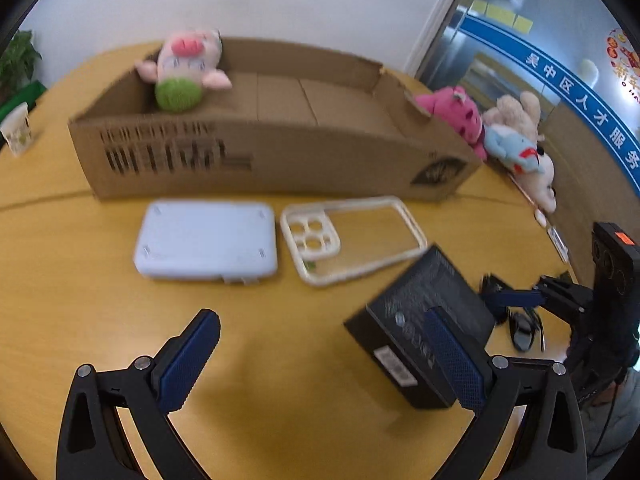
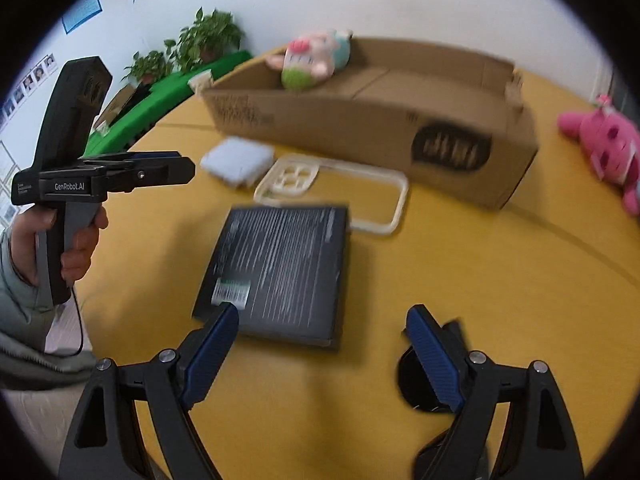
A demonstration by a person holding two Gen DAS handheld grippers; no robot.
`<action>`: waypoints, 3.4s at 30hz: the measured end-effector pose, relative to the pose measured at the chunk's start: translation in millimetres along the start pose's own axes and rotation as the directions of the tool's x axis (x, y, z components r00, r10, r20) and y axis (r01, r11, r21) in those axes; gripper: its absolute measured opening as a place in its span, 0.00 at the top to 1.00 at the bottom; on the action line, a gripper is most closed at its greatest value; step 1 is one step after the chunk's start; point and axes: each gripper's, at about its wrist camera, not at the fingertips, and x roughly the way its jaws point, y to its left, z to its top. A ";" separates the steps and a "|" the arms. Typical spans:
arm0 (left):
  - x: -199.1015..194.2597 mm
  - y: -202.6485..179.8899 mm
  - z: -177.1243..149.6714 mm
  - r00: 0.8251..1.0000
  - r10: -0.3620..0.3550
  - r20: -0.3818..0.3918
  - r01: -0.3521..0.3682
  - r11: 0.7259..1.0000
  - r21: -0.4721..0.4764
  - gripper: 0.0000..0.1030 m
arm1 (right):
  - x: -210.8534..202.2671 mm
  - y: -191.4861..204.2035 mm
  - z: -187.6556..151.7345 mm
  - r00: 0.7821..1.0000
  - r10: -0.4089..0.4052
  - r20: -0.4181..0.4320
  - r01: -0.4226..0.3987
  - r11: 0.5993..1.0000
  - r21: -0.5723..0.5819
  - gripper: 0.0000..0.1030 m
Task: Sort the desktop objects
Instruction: 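Grasp the black product box with the left tool, then carry the black box with the left tool over the cardboard box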
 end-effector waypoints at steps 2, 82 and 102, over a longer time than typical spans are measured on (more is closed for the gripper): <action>7.4 1.0 -8.3 0.998 -0.046 -0.031 0.045 0.999 -0.020 0.00 | 15.6 7.6 2.8 1.000 0.008 -0.025 -0.008 1.000 -0.011 0.16; -159.3 -63.1 322.2 0.801 -0.137 0.583 -0.050 0.955 0.293 0.46 | -127.5 42.9 318.3 0.765 -0.092 0.638 0.319 0.914 -0.250 0.12; 72.6 25.7 382.1 0.975 -0.023 0.221 0.005 0.997 0.082 0.46 | 50.4 -94.3 364.8 0.940 -0.011 0.340 0.044 0.995 -0.092 0.12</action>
